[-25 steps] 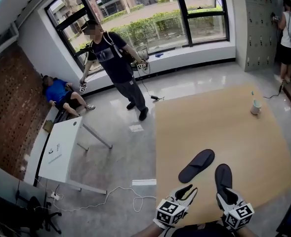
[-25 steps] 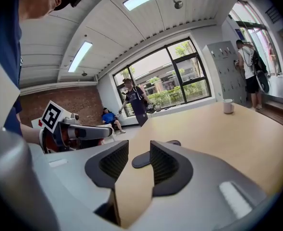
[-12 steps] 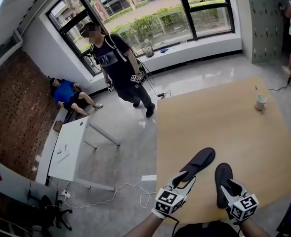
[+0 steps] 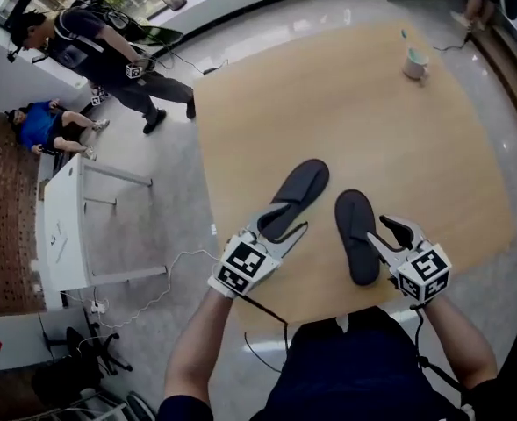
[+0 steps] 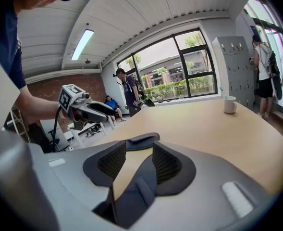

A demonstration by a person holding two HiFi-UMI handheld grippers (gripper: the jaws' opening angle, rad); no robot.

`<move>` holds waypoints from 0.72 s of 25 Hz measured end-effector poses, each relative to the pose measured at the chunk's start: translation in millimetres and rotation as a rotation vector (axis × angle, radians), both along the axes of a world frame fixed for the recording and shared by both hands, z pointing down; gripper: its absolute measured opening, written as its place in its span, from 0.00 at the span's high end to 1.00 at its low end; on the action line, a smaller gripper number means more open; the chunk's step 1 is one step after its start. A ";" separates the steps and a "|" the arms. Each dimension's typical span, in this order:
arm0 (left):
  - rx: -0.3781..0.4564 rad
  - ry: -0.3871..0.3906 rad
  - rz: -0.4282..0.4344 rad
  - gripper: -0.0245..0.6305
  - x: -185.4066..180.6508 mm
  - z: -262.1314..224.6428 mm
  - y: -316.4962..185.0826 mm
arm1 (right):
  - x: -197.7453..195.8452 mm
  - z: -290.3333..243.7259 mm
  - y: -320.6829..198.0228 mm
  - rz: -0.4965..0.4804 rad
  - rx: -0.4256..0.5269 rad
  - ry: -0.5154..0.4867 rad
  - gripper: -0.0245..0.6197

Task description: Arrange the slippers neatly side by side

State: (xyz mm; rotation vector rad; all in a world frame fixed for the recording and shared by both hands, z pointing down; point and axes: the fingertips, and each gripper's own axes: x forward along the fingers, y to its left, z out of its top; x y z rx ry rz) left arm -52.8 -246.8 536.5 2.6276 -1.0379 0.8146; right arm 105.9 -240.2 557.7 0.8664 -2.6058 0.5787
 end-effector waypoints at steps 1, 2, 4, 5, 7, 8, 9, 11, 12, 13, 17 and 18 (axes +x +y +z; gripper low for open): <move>-0.024 -0.028 0.071 0.66 4.4 9.7 0.2 | 2.9 6.4 0.7 -0.015 -0.007 0.016 0.67; -0.041 -0.071 0.132 0.64 5.6 21.8 -0.9 | 4.6 12.4 1.1 -0.030 -0.013 0.025 0.65; -0.069 -0.174 0.224 0.63 2.9 49.8 -3.1 | 6.6 23.9 4.5 -0.064 -0.025 0.040 0.64; -0.085 -0.218 0.259 0.62 0.9 62.0 -3.6 | 8.1 30.8 8.0 -0.084 -0.030 0.053 0.63; -0.122 -0.274 0.303 0.59 -5.6 82.5 -4.3 | 9.9 44.5 14.7 -0.128 -0.034 0.085 0.61; -0.139 -0.294 0.320 0.57 -9.4 89.7 -5.2 | 8.1 48.1 17.2 -0.153 -0.031 0.098 0.60; -0.151 -0.316 0.338 0.56 -12.8 94.9 -6.5 | 4.6 49.9 19.3 -0.181 -0.026 0.110 0.59; -0.168 -0.374 0.393 0.54 -17.6 105.2 -8.4 | -1.3 55.0 22.8 -0.232 -0.020 0.138 0.57; -0.172 -0.415 0.431 0.52 -19.4 111.0 -8.5 | -2.8 59.2 24.5 -0.257 -0.018 0.159 0.56; -0.176 -0.465 0.476 0.51 -21.4 116.9 -7.9 | -3.9 64.1 26.3 -0.285 -0.014 0.186 0.55; -0.183 -0.689 0.666 0.44 -34.1 140.7 -5.2 | -10.5 84.0 36.1 -0.463 0.036 0.336 0.50; -0.185 -0.737 0.704 0.41 -37.5 146.6 -5.5 | -12.2 88.2 38.5 -0.513 0.057 0.375 0.49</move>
